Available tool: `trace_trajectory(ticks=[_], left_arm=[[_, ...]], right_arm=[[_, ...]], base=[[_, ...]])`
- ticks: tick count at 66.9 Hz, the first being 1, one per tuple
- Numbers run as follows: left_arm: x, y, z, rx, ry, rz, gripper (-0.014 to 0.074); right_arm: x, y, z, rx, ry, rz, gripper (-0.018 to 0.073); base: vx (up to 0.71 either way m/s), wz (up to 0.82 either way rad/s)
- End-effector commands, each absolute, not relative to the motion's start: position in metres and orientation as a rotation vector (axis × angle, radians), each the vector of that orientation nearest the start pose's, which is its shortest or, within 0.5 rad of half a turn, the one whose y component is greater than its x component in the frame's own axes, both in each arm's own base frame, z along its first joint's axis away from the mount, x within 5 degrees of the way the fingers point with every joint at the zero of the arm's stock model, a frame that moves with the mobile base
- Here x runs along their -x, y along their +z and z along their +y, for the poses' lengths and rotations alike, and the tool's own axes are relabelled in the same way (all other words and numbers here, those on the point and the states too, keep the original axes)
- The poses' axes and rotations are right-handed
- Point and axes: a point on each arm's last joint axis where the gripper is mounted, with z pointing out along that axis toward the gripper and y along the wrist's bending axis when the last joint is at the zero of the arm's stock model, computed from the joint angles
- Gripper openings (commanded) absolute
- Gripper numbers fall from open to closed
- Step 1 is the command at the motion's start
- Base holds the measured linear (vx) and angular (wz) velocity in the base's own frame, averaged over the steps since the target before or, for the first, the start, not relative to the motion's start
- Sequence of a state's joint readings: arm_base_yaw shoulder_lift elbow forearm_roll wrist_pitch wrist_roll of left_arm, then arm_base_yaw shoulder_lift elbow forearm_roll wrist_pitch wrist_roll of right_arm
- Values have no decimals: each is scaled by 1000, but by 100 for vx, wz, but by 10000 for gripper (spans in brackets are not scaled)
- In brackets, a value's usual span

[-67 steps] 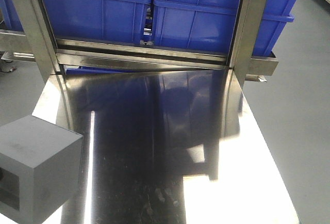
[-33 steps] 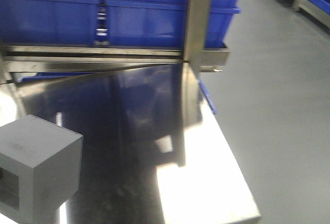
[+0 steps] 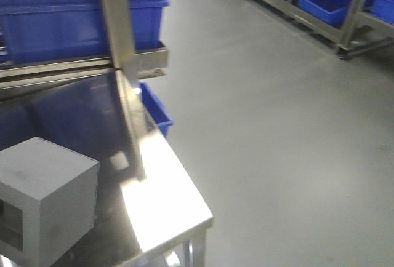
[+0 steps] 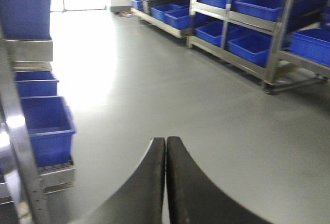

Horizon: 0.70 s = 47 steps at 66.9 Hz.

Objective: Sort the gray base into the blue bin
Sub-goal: 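Drive the base away from the table holding the block in left gripper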

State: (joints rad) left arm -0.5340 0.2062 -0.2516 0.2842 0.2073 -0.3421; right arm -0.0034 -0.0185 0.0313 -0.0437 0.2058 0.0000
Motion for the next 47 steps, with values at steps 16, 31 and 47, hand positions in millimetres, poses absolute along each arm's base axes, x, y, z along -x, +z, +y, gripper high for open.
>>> trace_trajectory(ticks=[16, 31, 47], left_arm=[[-59, 287, -32, -338, -461, 1490, -7], [-59, 287, -32, -338, -461, 1490, -7], [-59, 287, -32, -338, -461, 1490, -7]], right_arm=[[-56, 191, -1, 43, -59, 1621, -5], [-56, 191, -1, 43, -59, 1621, -5], [-56, 191, -1, 43, -59, 1621, -5]], base=[[-8, -56], [-6, -53], [-3, -60]])
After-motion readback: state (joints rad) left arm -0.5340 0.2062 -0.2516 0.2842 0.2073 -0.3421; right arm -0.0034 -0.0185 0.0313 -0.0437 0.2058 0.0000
